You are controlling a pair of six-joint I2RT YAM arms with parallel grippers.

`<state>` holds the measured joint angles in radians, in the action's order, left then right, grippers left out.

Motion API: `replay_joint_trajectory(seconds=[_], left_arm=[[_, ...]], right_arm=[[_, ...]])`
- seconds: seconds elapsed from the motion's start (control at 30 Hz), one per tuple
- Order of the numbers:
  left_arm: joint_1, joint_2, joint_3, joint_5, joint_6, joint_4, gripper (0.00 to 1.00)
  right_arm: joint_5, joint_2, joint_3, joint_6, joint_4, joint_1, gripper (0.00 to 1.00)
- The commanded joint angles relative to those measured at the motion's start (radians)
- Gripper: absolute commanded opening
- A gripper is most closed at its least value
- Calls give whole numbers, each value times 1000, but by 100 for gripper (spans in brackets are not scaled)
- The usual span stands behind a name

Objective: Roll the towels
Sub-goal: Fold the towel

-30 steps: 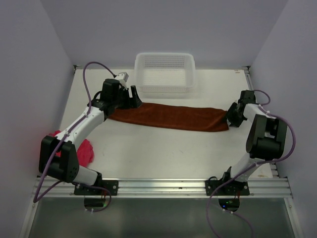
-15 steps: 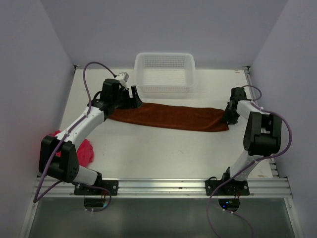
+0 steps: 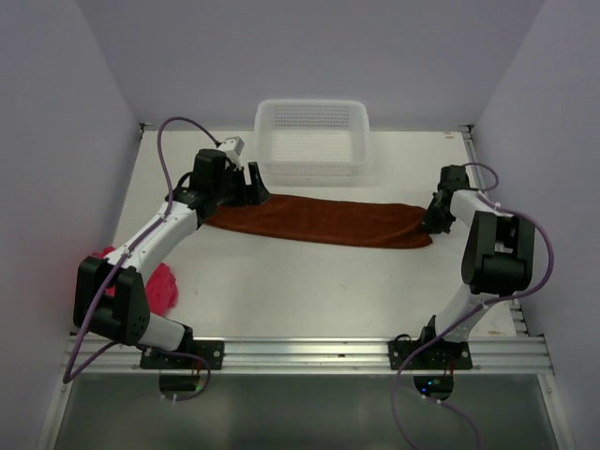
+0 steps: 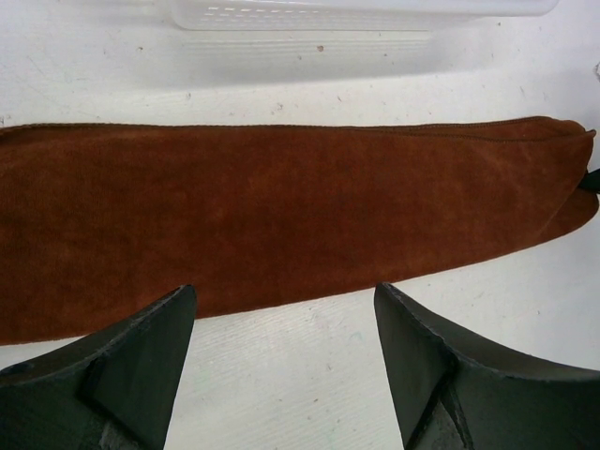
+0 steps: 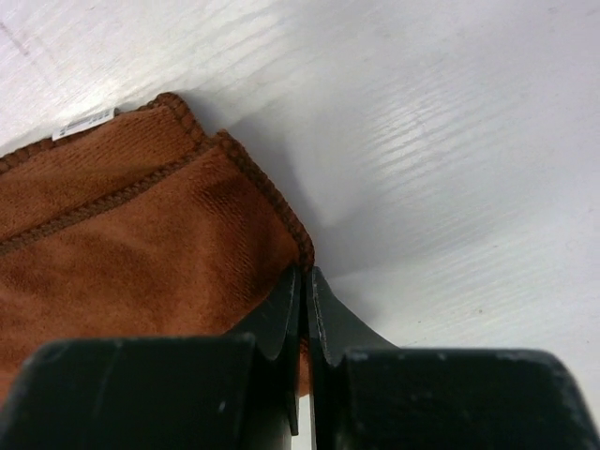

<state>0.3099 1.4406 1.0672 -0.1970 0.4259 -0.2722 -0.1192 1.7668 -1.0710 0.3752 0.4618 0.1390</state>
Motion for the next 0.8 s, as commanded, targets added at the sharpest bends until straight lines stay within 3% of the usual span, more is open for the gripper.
replay_joint_trajectory(seconds=[0.0, 0.63, 0.77], left_arm=[[-2, -19, 14, -5, -21, 7, 81], [-2, -29, 10, -15, -16, 13, 81], [-2, -32, 10, -12, -16, 13, 81]], right_arm=[[18, -15, 19, 22, 46, 56, 0], [-224, -185, -365, -35, 446, 74, 0], [-274, -210, -513, -50, 541, 71, 0]])
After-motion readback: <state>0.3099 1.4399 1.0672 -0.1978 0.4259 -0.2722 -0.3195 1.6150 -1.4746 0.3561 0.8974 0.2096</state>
